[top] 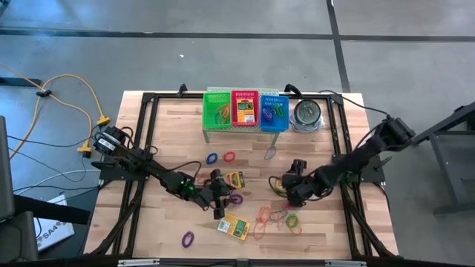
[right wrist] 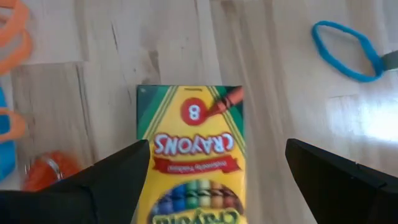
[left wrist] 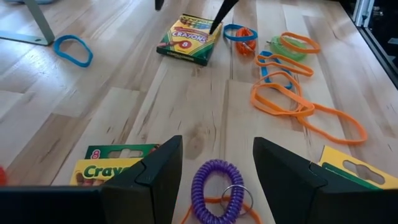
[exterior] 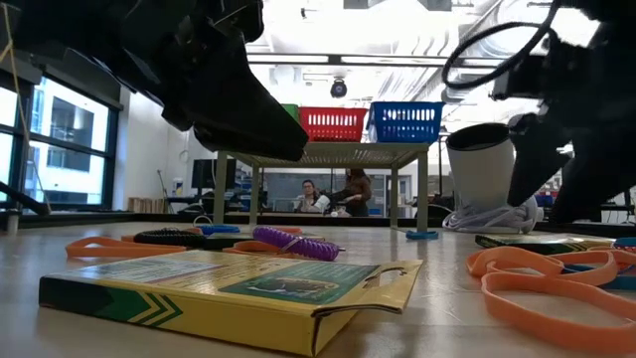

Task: Pick & Place Office Desk Supplies
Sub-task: Put the top right yellow crayon box into the red bin on the shelf

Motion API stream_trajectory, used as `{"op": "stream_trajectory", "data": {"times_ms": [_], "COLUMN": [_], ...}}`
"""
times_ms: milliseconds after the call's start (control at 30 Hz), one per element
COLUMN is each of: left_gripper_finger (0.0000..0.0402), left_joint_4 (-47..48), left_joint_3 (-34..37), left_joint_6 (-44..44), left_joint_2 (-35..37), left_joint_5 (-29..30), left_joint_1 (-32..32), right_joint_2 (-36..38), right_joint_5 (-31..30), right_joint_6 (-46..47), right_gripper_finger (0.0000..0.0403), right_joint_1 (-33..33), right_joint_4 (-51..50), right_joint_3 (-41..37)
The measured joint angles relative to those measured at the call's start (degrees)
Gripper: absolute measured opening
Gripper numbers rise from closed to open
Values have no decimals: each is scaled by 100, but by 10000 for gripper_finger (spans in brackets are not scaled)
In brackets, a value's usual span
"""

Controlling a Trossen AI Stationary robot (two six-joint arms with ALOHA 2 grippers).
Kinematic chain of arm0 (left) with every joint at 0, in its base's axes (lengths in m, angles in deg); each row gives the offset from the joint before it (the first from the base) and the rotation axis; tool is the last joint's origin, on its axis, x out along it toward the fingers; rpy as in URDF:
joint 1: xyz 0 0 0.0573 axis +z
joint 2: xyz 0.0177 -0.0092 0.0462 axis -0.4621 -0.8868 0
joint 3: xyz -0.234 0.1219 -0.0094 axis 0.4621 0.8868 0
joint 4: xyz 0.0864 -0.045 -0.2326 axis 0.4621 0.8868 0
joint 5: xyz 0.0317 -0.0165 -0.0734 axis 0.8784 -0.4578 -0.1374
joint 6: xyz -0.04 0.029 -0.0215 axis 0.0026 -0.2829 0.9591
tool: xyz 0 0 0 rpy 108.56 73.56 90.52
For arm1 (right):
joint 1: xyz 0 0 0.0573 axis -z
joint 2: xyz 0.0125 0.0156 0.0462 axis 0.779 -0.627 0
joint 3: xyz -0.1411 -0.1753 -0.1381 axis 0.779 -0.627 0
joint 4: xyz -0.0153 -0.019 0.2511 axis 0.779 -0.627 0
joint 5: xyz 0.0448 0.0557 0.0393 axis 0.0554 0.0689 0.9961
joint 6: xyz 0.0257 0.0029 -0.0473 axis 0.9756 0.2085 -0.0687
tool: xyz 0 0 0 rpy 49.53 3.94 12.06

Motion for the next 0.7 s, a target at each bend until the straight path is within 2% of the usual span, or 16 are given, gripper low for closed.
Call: {"op": "stream_trajectory", "data": {"times_ms": [333, 700], "left_gripper_finger": [190, 190], "left_joint_4": [32, 31], "left_joint_3": [0, 0], "left_joint_6": [0, 0], "left_joint_2": [0, 0], "left_joint_5": [-2, -20], "left_joint_1": [0, 0], "right_joint_2": [-351, -368], "right_joint_5": [18, 86], "right_joint_6": [48, 35], "right_gripper_finger": [366, 365], "right_joint_1": [17, 17], "right_joint_4": [243, 1369], "right_joint_3": [11, 7]}}
